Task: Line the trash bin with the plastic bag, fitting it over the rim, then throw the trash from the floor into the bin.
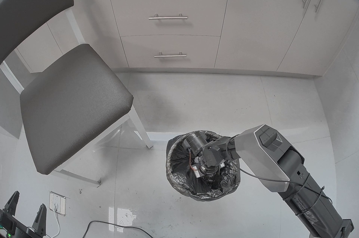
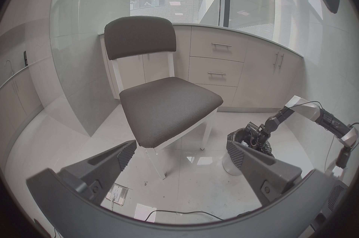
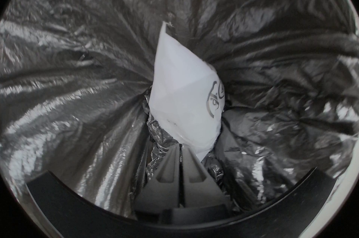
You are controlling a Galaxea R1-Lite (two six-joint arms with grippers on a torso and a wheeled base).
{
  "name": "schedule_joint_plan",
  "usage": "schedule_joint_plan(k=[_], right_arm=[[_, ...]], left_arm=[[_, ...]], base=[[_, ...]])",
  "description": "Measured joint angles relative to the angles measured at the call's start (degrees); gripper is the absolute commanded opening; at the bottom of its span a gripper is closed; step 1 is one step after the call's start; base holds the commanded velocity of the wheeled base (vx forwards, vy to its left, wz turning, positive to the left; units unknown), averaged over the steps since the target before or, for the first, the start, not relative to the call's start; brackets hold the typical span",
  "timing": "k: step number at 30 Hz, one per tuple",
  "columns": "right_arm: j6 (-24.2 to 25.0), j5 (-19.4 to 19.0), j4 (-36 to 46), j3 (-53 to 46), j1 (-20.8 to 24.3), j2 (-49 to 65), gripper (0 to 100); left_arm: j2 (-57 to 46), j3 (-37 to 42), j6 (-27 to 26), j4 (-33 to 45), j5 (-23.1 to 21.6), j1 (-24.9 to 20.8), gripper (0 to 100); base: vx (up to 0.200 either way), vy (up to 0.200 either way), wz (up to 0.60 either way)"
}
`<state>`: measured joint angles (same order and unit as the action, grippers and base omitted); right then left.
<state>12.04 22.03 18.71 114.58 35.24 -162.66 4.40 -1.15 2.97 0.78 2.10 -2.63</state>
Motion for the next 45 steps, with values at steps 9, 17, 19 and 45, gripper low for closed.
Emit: schedule_joint_plan(k=[9,17,19,45], right_arm=[[0.0,2.0,5.2,0.0,3.1,8.8,0],[-0.5,5.6,9.4,0.0,4.4,20.9,0],[-0.6,7.1,10.0,0.0,4.1,24.9,0],[-16.9,3.6,58.5,0.0,-5.5,87.0,0]], left_arm=[[0.0,0.0,0.0,0.0,0.0,0.0,100],[0.0,0.0,0.0,0.0,0.0,0.0,100],[0.0,0.0,0.0,0.0,0.0,0.0,100],[-3.1,0.2,-1.7,-0.4,-0.4,2.3,100]], base=[[0.000,0.000,0.00],[0.000,0.000,0.00],[0.000,0.000,0.00],[0.000,0.000,0.00]])
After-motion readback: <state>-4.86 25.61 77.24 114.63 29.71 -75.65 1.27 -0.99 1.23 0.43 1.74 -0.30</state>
